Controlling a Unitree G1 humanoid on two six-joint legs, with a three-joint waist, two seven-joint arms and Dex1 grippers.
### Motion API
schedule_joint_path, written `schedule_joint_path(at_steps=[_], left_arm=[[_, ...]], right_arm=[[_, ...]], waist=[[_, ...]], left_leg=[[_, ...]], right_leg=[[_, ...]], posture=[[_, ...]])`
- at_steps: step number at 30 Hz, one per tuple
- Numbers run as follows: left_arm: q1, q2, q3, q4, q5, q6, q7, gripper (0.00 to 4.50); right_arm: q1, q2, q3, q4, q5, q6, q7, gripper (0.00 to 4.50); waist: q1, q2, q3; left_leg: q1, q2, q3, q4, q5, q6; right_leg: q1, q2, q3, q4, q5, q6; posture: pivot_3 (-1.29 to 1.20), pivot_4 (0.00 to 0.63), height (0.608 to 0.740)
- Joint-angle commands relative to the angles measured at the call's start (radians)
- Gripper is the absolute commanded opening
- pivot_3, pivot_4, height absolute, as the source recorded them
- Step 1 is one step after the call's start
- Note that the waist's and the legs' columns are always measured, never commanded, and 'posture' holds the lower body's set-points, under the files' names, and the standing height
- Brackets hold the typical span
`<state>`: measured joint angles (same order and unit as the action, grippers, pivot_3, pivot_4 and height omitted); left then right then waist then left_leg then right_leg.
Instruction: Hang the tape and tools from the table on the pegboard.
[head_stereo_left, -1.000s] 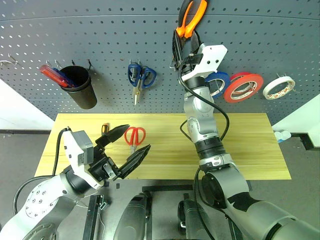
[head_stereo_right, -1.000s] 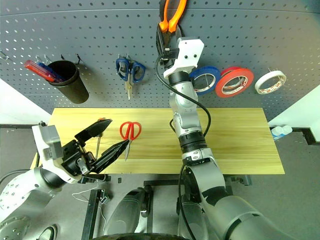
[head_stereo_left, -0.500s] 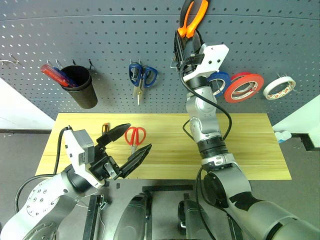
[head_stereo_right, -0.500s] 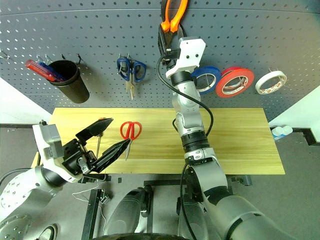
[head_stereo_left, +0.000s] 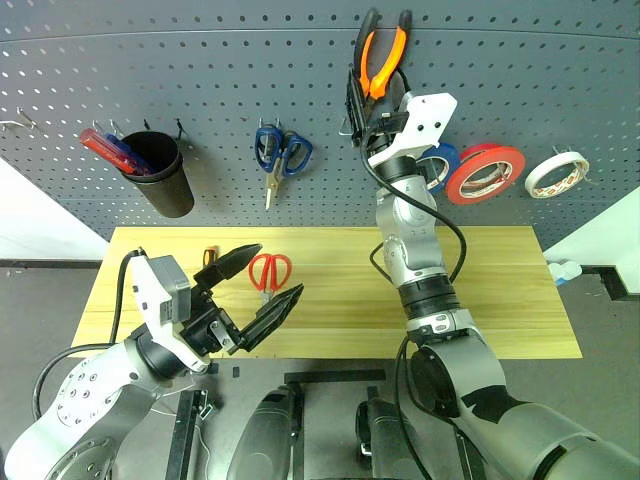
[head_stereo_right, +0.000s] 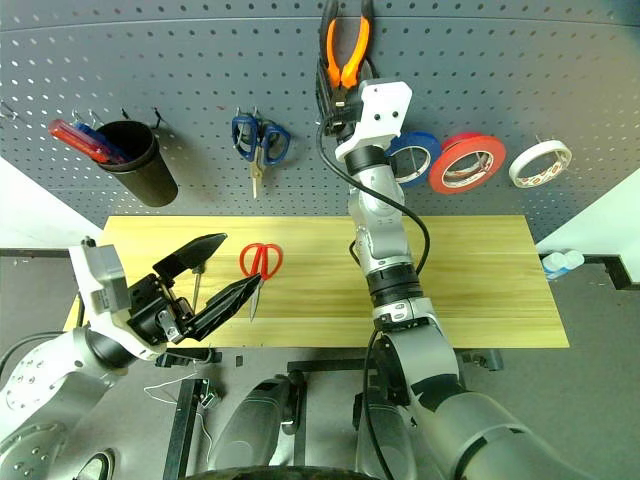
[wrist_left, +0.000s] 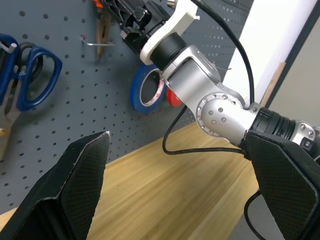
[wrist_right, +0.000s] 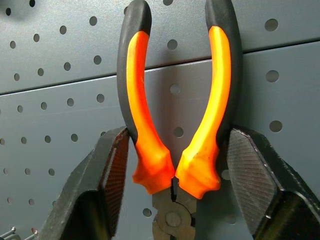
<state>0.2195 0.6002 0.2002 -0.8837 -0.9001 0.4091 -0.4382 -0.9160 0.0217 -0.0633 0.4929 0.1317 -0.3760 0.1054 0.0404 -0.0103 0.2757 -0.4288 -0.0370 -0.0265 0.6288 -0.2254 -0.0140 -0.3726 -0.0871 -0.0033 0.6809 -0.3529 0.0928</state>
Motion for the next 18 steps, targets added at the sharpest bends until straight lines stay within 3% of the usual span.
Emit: schedule_joint_path(at_steps=[1, 11, 18], left_arm=[[0.027, -0.009, 0.015, 0.016, 0.019, -0.036, -0.048, 4.50], [0.054, -0.031, 0.036, 0.075, 0.048, -0.082, -0.139, 4.50], [0.042, -0.058, 0.006, 0.089, 0.083, -0.096, -0.155, 4.50]], right_arm=[[-0.011, -0.009, -0.026, -0.030, 0.014, 0.029, -0.018, 4.10], [-0.003, -0.013, -0.022, -0.053, 0.018, 0.049, -0.016, 4.10], [0.090, -0.040, 0.000, -0.248, 0.036, 0.165, 0.032, 4.10]], waist=[[0.000, 0.000, 0.000], [0.000, 0.000, 0.000], [0.004, 0.000, 0.000]], left_leg=[[0.000, 0.000, 0.000, 0.000, 0.000, 0.000], [0.000, 0.000, 0.000, 0.000, 0.001, 0.001], [0.000, 0.000, -0.001, -0.004, 0.001, 0.001]], right_leg=[[0.000, 0.000, 0.000, 0.000, 0.000, 0.000], [-0.001, -0.001, 0.000, -0.001, 0.001, -0.002], [-0.001, -0.001, -0.001, -0.007, 0.001, -0.002]], posture=[[0.24, 0.283, 0.740], [0.23, 0.276, 0.740], [0.21, 0.258, 0.740]])
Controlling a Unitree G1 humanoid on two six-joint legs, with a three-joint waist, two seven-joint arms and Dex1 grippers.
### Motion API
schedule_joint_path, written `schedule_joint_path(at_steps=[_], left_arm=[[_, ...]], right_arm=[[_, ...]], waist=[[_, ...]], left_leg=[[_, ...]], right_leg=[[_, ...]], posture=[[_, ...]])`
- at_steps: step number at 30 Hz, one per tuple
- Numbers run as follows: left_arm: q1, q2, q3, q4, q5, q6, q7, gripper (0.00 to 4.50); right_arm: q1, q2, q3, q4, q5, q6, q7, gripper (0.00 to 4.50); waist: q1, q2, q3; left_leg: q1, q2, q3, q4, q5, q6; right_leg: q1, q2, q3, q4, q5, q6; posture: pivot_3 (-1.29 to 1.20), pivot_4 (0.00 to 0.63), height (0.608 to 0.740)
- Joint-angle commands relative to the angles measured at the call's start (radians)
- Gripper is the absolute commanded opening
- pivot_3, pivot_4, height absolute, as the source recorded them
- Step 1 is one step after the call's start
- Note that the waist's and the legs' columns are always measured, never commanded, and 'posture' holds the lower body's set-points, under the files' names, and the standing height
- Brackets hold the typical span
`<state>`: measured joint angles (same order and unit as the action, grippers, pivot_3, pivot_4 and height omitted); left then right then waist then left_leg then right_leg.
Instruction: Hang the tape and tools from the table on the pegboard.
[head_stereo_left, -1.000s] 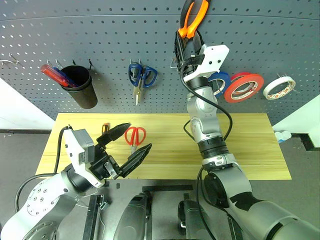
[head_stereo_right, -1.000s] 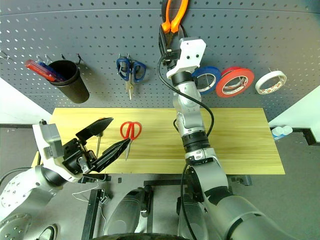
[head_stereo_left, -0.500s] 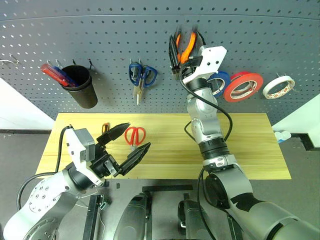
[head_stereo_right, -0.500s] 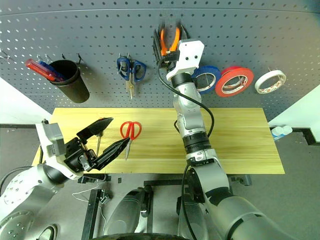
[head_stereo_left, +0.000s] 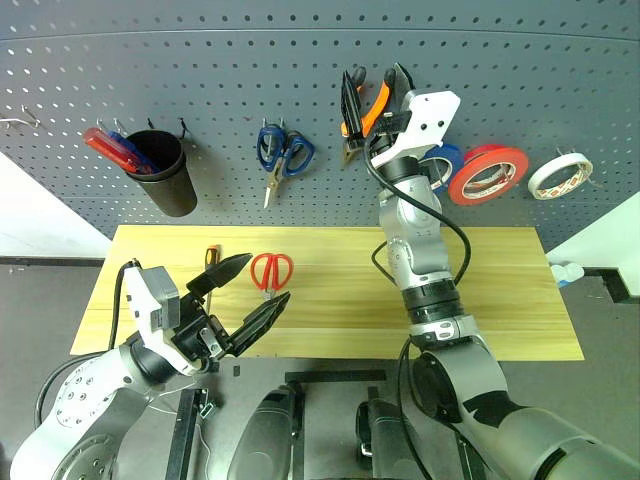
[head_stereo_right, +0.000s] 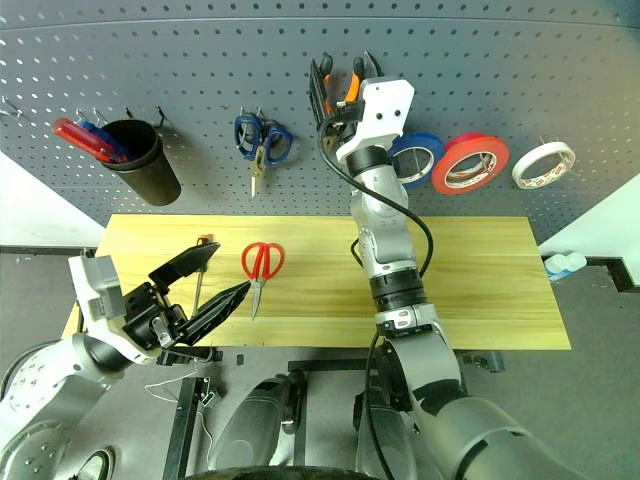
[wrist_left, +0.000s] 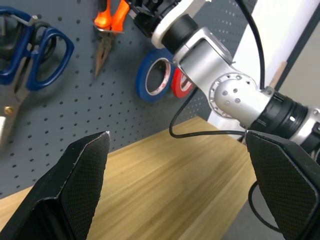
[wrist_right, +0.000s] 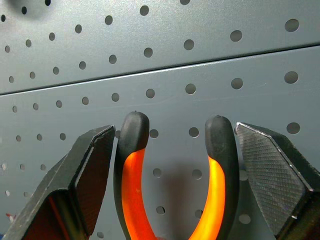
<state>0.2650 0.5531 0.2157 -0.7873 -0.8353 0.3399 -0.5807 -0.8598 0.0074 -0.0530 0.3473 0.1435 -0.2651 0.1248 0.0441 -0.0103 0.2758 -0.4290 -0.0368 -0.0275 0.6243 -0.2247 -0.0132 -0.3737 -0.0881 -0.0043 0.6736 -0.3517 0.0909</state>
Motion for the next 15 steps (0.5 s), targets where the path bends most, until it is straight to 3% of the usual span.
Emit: schedule_joint_path(at_steps=[1, 9, 15], left_arm=[[-0.008, -0.016, -0.017, -0.007, 0.025, -0.028, -0.010, 4.50], [-0.047, -0.053, -0.064, 0.009, 0.070, -0.034, -0.009, 4.50], [-0.105, -0.084, -0.097, 0.078, 0.115, -0.068, -0.034, 4.50]], right_arm=[[0.054, -0.033, -0.007, -0.138, 0.027, 0.078, 0.022, 4.10], [0.201, -0.088, 0.007, -0.366, 0.048, 0.242, 0.057, 4.10], [0.286, -0.124, 0.010, -0.505, 0.064, 0.335, 0.076, 4.10]], waist=[[0.002, -0.001, 0.000], [-0.002, -0.002, -0.001], [-0.004, -0.003, -0.005]], left_leg=[[0.000, 0.000, 0.000, -0.002, 0.000, 0.000], [-0.004, -0.001, 0.000, -0.013, 0.005, -0.008], [-0.004, -0.001, 0.000, -0.012, 0.006, -0.010]], right_leg=[[0.000, 0.000, 0.000, -0.003, 0.000, 0.000], [-0.001, 0.001, -0.003, -0.011, 0.001, 0.001], [-0.001, 0.003, -0.003, -0.011, 0.001, 0.001]], posture=[[0.20, 0.253, 0.740], [0.17, 0.214, 0.740], [0.15, 0.146, 0.740]])
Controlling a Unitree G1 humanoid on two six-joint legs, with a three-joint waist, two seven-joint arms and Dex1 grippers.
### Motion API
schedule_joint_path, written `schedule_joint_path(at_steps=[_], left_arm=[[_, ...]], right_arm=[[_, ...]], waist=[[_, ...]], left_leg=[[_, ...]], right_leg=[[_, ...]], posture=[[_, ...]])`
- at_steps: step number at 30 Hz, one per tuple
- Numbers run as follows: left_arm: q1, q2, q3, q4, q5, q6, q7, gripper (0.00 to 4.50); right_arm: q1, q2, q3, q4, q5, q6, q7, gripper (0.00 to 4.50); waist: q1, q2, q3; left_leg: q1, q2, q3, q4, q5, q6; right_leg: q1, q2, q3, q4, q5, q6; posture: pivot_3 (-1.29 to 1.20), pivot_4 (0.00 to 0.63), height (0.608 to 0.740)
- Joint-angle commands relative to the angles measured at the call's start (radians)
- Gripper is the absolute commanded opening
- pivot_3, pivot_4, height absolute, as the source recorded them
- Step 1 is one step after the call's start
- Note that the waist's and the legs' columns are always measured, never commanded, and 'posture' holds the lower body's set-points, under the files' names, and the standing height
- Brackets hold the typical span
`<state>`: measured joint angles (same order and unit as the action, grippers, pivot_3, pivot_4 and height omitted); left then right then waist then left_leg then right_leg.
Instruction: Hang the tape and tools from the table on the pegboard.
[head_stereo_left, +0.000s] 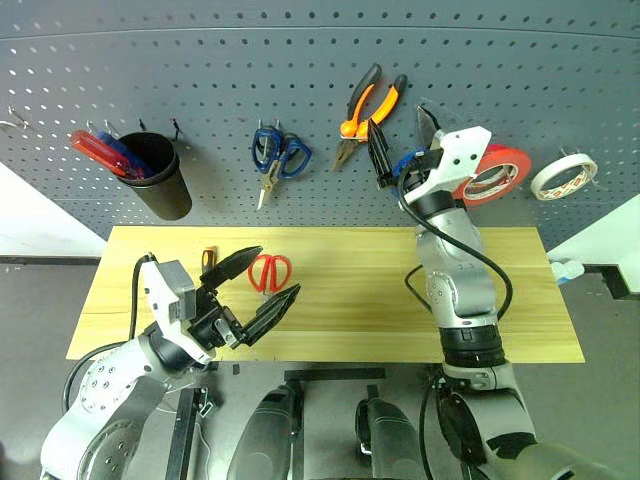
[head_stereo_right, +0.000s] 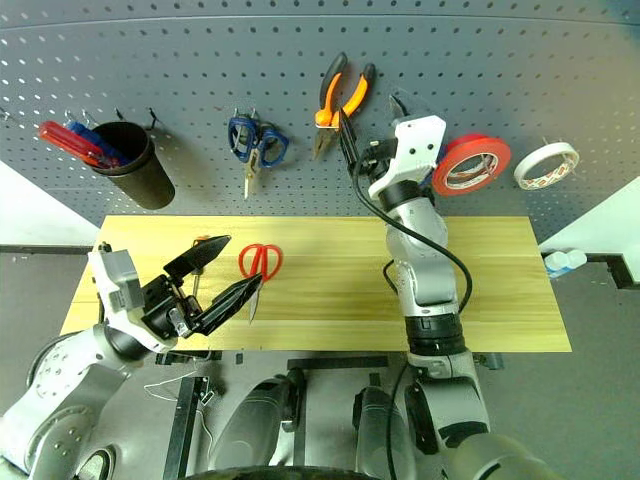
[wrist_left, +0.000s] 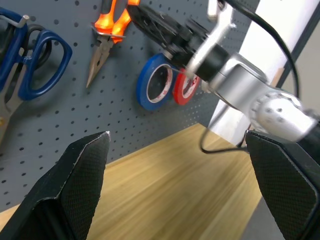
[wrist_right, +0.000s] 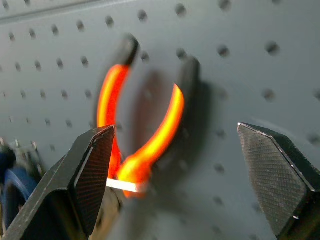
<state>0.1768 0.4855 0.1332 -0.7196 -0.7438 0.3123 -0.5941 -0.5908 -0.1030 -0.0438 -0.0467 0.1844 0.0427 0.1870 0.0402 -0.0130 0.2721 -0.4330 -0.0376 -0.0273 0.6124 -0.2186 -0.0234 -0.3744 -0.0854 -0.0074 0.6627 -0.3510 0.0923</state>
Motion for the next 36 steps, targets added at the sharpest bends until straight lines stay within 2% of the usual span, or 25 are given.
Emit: schedule_joint_path(at_steps=[1, 11, 14, 22, 25, 29, 34, 36], left_arm=[[-0.030, -0.022, -0.020, 0.022, 0.032, -0.048, -0.025, 4.50], [-0.120, -0.075, -0.056, 0.170, 0.111, -0.140, -0.093, 4.50], [-0.126, -0.085, -0.060, 0.198, 0.128, -0.160, -0.106, 4.50], [-0.104, -0.063, -0.050, 0.259, 0.178, -0.176, -0.129, 4.50], [-0.103, -0.044, -0.052, 0.296, 0.201, -0.144, -0.116, 4.50], [-0.132, 0.000, -0.067, 0.338, 0.206, -0.028, -0.097, 4.50], [-0.197, 0.008, -0.080, 0.385, 0.229, 0.105, -0.024, 4.50], [-0.235, -0.008, -0.117, 0.413, 0.287, 0.144, 0.035, 4.50]], right_arm=[[0.029, -0.024, 0.000, -0.139, 0.027, 0.047, 0.020, 4.10], [0.100, -0.127, -0.036, -0.335, 0.111, 0.211, 0.087, 4.10], [0.129, -0.176, -0.050, -0.384, 0.188, 0.291, 0.147, 4.10], [0.290, -0.384, -0.107, -0.491, 0.411, 0.490, 0.355, 4.10], [0.340, -0.444, -0.110, -0.517, 0.445, 0.519, 0.407, 4.10], [0.354, -0.469, -0.111, -0.534, 0.471, 0.541, 0.418, 4.10], [0.379, -0.504, -0.106, -0.562, 0.494, 0.567, 0.445, 4.10], [0.382, -0.514, -0.110, -0.570, 0.488, 0.568, 0.440, 4.10]], waist=[[0.001, 0.000, -0.004], [0.001, -0.002, -0.082], [0.001, -0.003, -0.106], [0.001, -0.004, -0.134], [0.000, -0.003, -0.137], [0.001, -0.003, -0.141], [0.002, -0.006, -0.147], [0.001, -0.006, -0.148]], left_leg=[[0.000, 0.000, 0.000, 0.000, 0.000, -0.001], [0.000, 0.001, 0.000, 0.001, 0.001, -0.002], [0.002, 0.001, 0.000, 0.001, 0.001, -0.002], [0.011, 0.001, 0.000, 0.002, -0.001, 0.003], [0.013, 0.001, 0.000, 0.003, -0.002, 0.004], [0.016, 0.002, 0.000, 0.003, -0.002, 0.005], [0.017, 0.002, -0.001, 0.005, -0.003, 0.006], [0.017, 0.002, -0.001, 0.006, -0.003, 0.006]], right_leg=[[0.000, 0.001, 0.000, 0.000, 0.000, 0.000], [0.000, 0.005, -0.001, 0.001, 0.000, 0.000], [0.002, 0.005, -0.001, 0.001, 0.000, 0.000], [0.012, 0.005, 0.001, 0.002, 0.000, 0.000], [0.013, 0.005, 0.001, 0.002, 0.000, 0.000], [0.016, 0.005, 0.002, 0.003, 0.000, 0.000], [0.018, 0.005, 0.001, 0.003, 0.000, 0.000], [0.018, 0.005, 0.002, 0.004, 0.000, 0.000]], posture=[[0.14, 0.138, 0.740], [0.10, 0.034, 0.740], [0.09, 0.025, 0.740], [0.08, 0.026, 0.740], [0.08, 0.027, 0.740], [0.07, 0.028, 0.740], [0.06, 0.026, 0.740], [0.05, 0.027, 0.740]])
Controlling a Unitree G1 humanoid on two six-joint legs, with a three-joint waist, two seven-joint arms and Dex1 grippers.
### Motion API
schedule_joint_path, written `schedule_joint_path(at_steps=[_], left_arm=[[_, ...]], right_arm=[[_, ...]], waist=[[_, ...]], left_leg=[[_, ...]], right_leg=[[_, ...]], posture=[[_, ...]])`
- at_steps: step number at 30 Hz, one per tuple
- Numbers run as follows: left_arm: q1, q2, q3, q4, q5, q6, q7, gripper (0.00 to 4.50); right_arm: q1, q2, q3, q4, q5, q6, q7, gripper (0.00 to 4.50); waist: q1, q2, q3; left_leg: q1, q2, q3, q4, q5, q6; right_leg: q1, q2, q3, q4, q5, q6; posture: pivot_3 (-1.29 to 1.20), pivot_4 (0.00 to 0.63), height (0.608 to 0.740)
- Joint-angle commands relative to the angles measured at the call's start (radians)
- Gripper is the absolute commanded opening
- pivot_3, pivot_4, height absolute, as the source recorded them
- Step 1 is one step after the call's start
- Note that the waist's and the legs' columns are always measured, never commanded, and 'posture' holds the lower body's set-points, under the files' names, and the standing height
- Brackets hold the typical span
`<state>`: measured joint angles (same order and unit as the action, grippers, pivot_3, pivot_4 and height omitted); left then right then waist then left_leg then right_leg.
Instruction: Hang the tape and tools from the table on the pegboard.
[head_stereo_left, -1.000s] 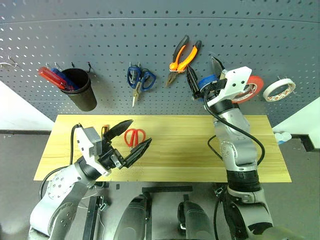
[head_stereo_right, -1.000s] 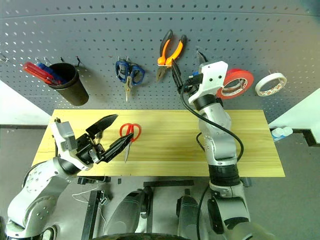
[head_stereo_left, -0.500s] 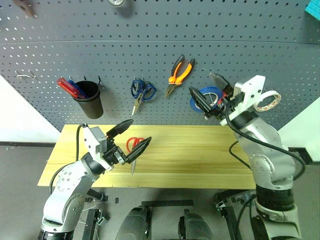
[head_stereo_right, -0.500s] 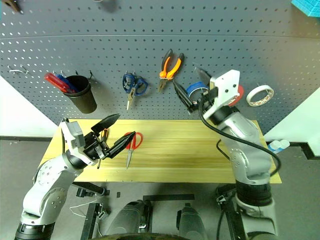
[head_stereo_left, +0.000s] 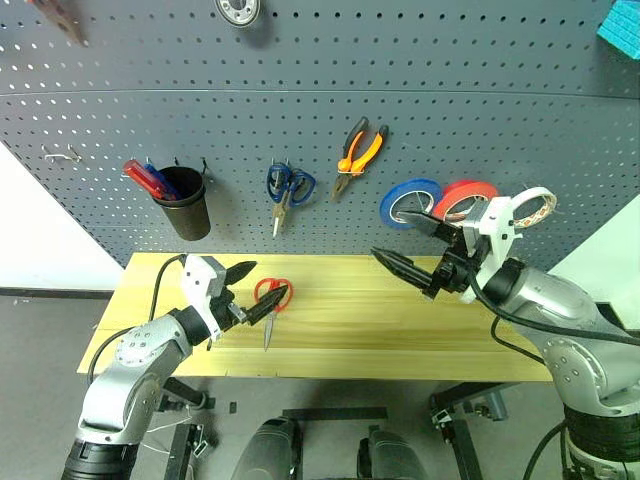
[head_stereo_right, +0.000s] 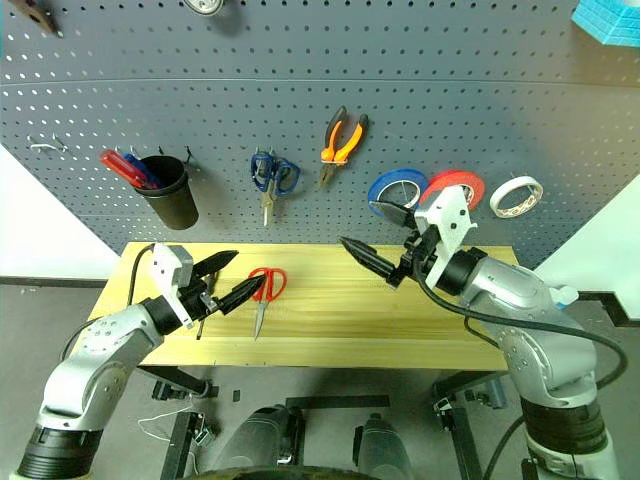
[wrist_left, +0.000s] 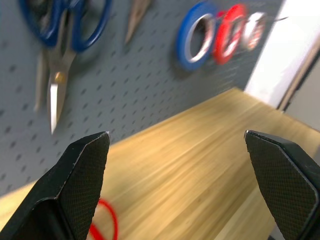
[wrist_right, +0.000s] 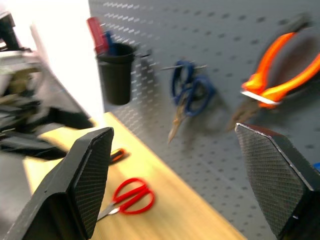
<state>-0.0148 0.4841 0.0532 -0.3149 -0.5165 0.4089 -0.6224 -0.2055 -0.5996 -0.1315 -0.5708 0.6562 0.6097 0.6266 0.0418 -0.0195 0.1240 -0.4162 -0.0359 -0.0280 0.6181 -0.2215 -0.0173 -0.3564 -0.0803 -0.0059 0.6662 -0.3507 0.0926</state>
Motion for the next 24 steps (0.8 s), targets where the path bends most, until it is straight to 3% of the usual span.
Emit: schedule_joint_path(at_steps=[1, 8, 13, 24], left_arm=[[-0.068, -0.018, -0.067, 0.032, 0.115, 0.063, 0.111, 4.50], [-0.223, -0.169, -0.159, 0.214, 0.307, 0.199, 0.368, 4.50], [-0.279, -0.266, -0.169, 0.301, 0.352, 0.261, 0.441, 4.50], [-0.193, -0.376, -0.128, 0.223, 0.403, 0.491, 0.604, 4.50]], right_arm=[[-0.001, -0.022, -0.027, -0.049, 0.017, 0.002, -0.003, 4.10], [0.015, -0.019, -0.028, -0.080, 0.017, 0.023, -0.038, 4.10], [0.015, -0.011, -0.024, -0.106, 0.027, 0.043, -0.071, 4.10], [0.058, -0.016, -0.030, -0.141, 0.039, 0.065, -0.108, 4.10]], waist=[[0.000, 0.000, -0.001], [-0.001, 0.000, -0.001], [-0.005, 0.000, -0.001], [-0.006, 0.000, -0.001]], left_leg=[[0.000, 0.000, 0.000, 0.001, 0.000, 0.000], [-0.001, 0.000, 0.000, 0.008, -0.002, 0.003], [-0.002, 0.000, 0.000, 0.013, -0.003, 0.005], [-0.003, 0.000, 0.000, 0.013, -0.004, 0.006]], right_leg=[[0.000, 0.000, 0.000, 0.000, 0.000, 0.000], [0.001, 0.000, 0.000, 0.004, 0.001, 0.002], [0.001, 0.000, 0.001, 0.005, 0.002, 0.004], [0.001, -0.001, 0.002, 0.005, 0.002, 0.004]], posture=[[0.05, 0.029, 0.740], [0.02, 0.054, 0.740], [0.00, 0.068, 0.740], [0.00, 0.094, 0.740]])
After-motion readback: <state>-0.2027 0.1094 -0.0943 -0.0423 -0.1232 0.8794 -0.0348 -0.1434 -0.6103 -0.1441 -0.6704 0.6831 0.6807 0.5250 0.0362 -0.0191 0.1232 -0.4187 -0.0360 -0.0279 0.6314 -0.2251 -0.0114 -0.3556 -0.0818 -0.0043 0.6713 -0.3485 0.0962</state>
